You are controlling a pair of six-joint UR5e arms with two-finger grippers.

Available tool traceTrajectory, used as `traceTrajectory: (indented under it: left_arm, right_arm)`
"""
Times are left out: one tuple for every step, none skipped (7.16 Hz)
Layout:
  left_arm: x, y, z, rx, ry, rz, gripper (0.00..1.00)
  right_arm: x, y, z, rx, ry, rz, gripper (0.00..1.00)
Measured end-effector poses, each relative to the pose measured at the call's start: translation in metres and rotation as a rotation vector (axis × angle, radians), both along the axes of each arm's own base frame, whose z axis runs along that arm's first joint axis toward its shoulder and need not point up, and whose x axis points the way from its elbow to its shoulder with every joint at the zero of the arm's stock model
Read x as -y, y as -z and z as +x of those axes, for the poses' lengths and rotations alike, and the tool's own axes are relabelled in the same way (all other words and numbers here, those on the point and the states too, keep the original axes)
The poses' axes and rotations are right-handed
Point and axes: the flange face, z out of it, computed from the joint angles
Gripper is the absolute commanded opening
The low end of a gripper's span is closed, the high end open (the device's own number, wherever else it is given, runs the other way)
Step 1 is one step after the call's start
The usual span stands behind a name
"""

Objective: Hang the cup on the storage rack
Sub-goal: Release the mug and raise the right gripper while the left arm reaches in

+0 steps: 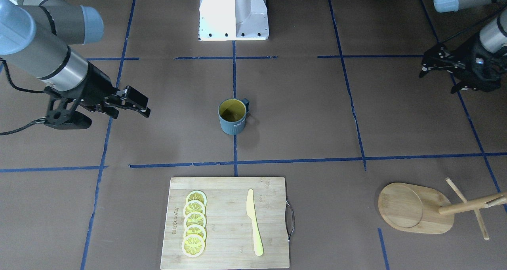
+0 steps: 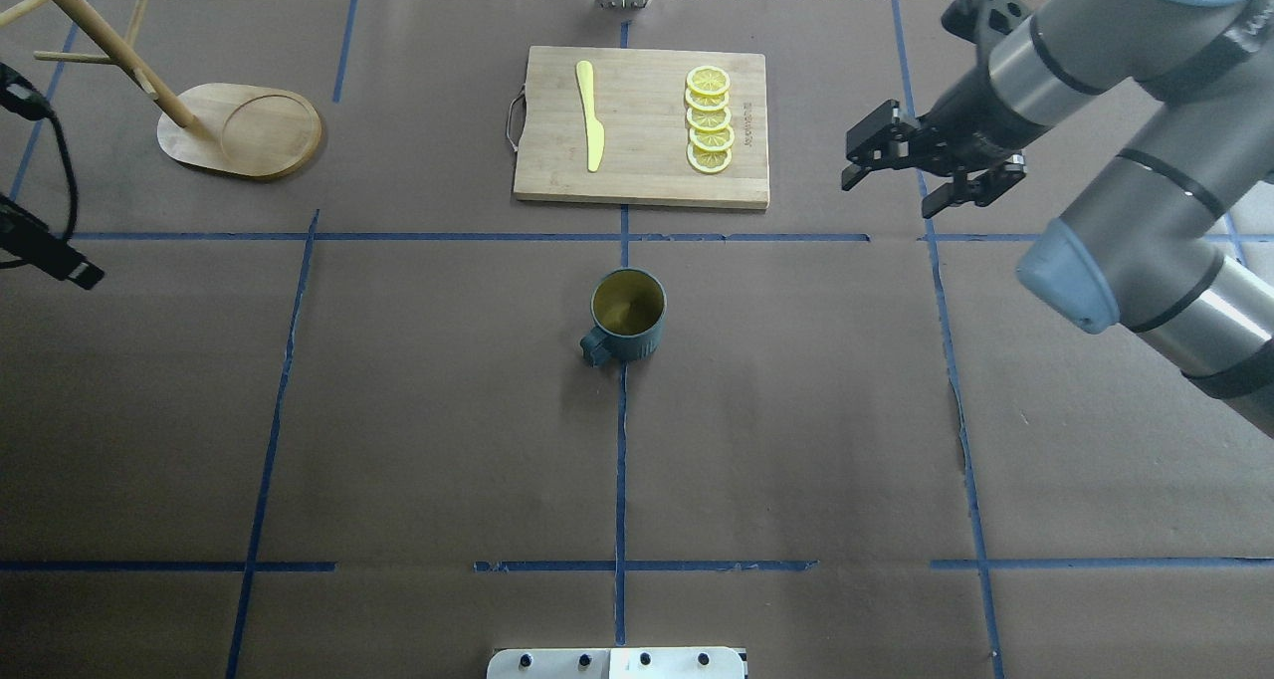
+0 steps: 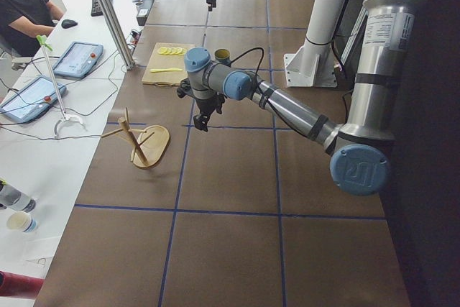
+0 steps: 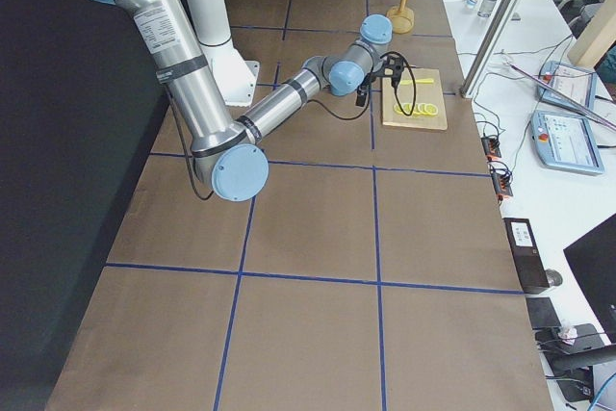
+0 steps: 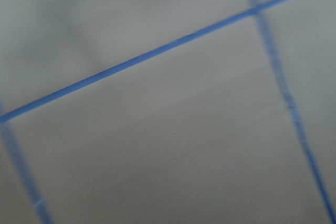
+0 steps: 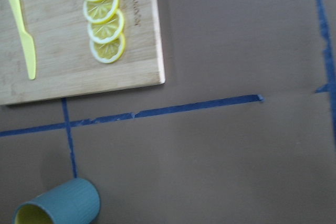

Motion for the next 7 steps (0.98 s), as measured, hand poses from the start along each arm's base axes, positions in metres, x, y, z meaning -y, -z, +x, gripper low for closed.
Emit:
traceTrajectory:
  left_arm:
    - [-0.006, 0.023, 0.038, -0.05, 0.009, 0.011, 1.0]
    - [-0.018, 0.049, 0.084, -0.104, 0.03, 0.018, 1.0]
    - [-0.031, 0.074, 0.133, -0.137, 0.064, 0.065, 1.0]
    - [-0.043, 0.095, 0.178, -0.156, 0.114, 0.16, 1.0]
    - [-0.055, 0.111, 0.21, -0.187, 0.153, 0.249, 1.0]
    - [-0.063, 0.125, 0.24, -0.254, 0.189, 0.325, 0.99]
    - [-0.069, 0.132, 0.267, -0.351, 0.23, 0.379, 0.99]
  right_arm:
    - [0.001, -0.025, 0.029, -0.015, -0.023, -0.015, 1.0]
    - [0.0, -0.057, 0.057, -0.041, -0.03, -0.01, 1.0]
    - [-0.004, -0.094, 0.086, -0.075, -0.014, 0.023, 1.0]
    - [-0.011, -0.13, 0.112, -0.108, 0.013, 0.062, 1.0]
    - [-0.013, -0.151, 0.133, -0.128, 0.021, 0.086, 1.0]
    - [-0.015, -0.168, 0.154, -0.145, 0.019, 0.099, 1.0]
    - [-0.017, -0.183, 0.171, -0.161, 0.027, 0.113, 1.0]
